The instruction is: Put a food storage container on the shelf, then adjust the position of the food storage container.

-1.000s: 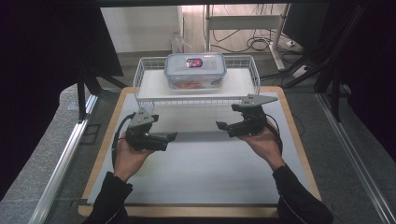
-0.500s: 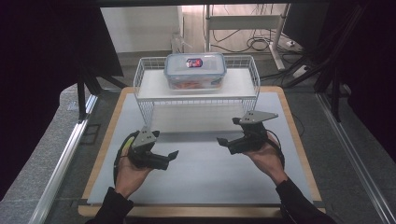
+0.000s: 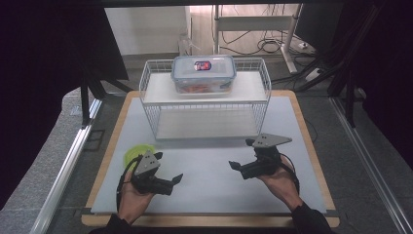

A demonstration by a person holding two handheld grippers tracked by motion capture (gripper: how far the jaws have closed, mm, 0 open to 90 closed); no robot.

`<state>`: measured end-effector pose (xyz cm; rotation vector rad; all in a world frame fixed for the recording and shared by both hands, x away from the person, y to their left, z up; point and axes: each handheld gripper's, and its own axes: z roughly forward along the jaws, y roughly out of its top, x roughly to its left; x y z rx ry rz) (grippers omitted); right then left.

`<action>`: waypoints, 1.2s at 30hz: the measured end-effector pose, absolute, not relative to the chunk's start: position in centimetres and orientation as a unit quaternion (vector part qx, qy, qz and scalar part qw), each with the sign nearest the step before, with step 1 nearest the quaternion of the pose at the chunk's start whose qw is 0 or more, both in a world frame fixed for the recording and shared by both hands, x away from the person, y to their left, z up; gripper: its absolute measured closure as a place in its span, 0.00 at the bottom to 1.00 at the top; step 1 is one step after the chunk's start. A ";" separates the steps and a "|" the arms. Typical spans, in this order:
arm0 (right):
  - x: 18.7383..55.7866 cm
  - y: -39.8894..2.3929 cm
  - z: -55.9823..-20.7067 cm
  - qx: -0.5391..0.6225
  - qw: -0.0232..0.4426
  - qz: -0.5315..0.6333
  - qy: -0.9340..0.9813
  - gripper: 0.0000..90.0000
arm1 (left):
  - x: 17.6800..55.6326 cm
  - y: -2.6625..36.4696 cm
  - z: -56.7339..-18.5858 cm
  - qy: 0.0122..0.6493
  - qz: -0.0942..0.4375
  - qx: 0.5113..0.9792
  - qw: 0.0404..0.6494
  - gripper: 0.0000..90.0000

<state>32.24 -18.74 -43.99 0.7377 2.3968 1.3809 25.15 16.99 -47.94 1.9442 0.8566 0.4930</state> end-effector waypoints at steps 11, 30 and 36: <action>30.3 -19.7 -46.4 0.255 0.155 0.468 0.832 0.02 | 23.6 16.2 -49.9 0.334 0.206 0.803 0.448 0.00; 29.6 -20.5 -49.1 0.267 0.135 0.434 0.850 0.02 | 23.7 15.9 -50.7 0.352 0.191 0.819 0.411 0.00; 29.6 -20.4 -49.1 0.265 0.138 0.436 0.849 0.02 | 24.0 16.2 -50.4 0.365 0.189 0.819 0.401 0.14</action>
